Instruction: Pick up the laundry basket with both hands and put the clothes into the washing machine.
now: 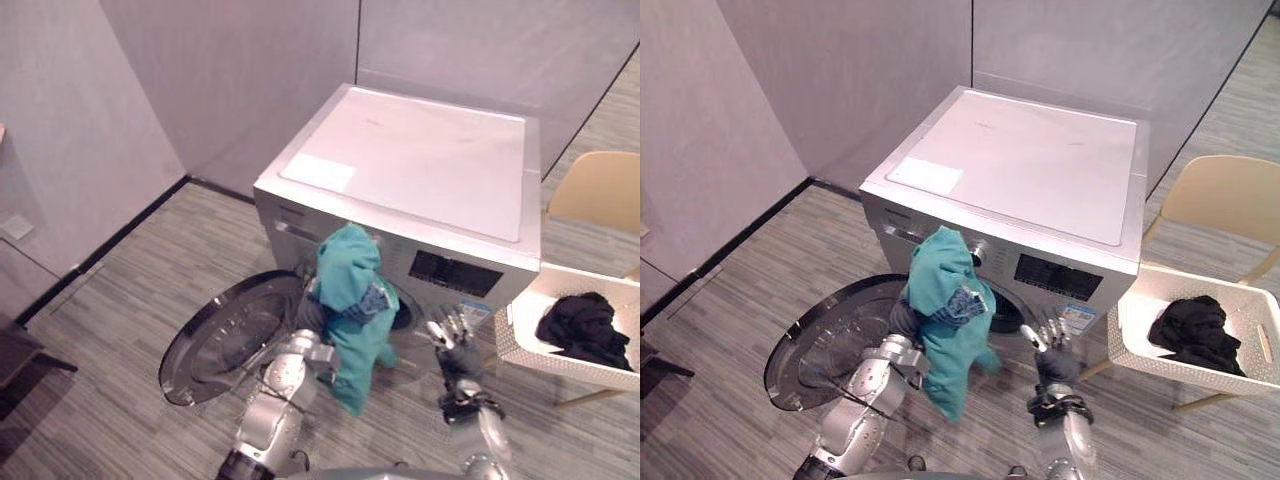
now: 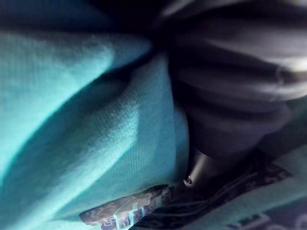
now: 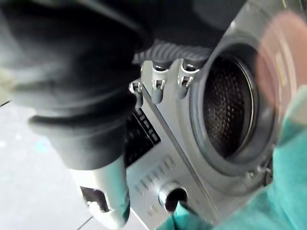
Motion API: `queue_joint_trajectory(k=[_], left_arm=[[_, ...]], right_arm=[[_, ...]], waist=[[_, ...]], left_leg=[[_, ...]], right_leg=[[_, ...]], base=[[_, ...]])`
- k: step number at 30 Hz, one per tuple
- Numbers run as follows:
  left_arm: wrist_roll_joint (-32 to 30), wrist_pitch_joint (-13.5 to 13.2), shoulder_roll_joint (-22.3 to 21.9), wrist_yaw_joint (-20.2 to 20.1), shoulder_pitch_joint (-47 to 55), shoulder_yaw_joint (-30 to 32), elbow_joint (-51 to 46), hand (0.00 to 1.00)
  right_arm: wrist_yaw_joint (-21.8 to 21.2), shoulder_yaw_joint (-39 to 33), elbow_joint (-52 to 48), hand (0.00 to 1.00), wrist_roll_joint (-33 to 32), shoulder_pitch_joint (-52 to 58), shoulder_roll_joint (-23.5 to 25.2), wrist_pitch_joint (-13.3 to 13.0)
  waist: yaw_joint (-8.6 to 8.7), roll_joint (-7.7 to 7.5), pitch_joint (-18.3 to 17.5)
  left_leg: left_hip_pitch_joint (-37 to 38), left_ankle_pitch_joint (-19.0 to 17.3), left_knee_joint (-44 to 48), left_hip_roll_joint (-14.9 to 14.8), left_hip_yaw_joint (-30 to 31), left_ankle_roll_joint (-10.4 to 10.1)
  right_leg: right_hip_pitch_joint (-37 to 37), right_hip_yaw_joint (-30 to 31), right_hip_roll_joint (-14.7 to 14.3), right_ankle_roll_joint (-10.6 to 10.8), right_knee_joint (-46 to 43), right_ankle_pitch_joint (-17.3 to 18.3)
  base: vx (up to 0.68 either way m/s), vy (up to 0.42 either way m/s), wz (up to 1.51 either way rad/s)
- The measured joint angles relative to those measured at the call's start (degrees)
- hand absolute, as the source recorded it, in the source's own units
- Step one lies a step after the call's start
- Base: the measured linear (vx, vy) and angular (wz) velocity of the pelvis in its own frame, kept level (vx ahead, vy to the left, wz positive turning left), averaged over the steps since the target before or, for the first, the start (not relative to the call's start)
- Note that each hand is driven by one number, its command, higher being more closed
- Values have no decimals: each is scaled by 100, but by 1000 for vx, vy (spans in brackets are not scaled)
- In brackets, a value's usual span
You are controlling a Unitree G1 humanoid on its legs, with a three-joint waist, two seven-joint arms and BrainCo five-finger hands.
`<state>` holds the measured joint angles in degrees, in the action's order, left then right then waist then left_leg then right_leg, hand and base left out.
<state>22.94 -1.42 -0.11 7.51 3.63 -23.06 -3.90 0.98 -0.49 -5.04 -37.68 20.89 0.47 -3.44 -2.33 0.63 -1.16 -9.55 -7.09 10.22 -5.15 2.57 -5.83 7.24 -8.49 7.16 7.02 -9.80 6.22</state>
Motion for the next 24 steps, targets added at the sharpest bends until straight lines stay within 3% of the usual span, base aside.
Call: queue_joint_trajectory(k=[6, 8, 9, 15, 18, 24], left_arm=[[-1, 0, 120, -18, -122, -121, 123, 100], [-2, 2, 156, -3, -183, -126, 197, 100], [-2, 3, 152, 3, -294, -184, 194, 100], [-4, 7, 115, 29, -743, -500, 150, 100], [-11, 29, 53, 54, -945, -541, 147, 100], [-121, 110, -186, 324, -1794, -414, 559, 100]], right_arm=[[-5, -31, 162, 0, -39, 33, 71, 0], [-9, -29, 145, 0, -72, -21, 95, -2], [-11, -17, 110, 0, -84, -108, 88, -5], [22, 166, -802, 0, -124, -263, 8, -16], [77, 188, -1127, 0, -186, -262, -111, -58], [341, 99, -1336, 0, -340, -468, -149, -208]], waist=[[-5, -25, 11], [0, -58, 239], [1, -66, 505], [1, -34, 1175], [7, -79, 1282], [38, -130, 1403]], left_leg=[[169, 99, -197, 8, 49, -93], [53, -2, 107, 88, 33, 51], [-188, -165, 628, 155, 13, 113], [-1661, -1046, 2776, 166, -176, 291], [-2336, -1339, 3579, 153, -206, 292], [-3399, -1517, 4573, 105, -174, 302]], right_leg=[[-39, -71, 13, -114, -166, 123], [129, -41, 135, -94, -561, 296], [334, -7, 252, -82, -1053, 473], [1716, 322, 429, -35, -2892, 1209], [2416, 479, 477, -30, -3670, 1444], [3428, 613, 469, -27, -4524, 1563]], base=[[58, -53, 7], [-48, 44, 6], [-102, 46, 7], [-231, 78, -8], [-201, 40, -9], [-129, 22, -4]])
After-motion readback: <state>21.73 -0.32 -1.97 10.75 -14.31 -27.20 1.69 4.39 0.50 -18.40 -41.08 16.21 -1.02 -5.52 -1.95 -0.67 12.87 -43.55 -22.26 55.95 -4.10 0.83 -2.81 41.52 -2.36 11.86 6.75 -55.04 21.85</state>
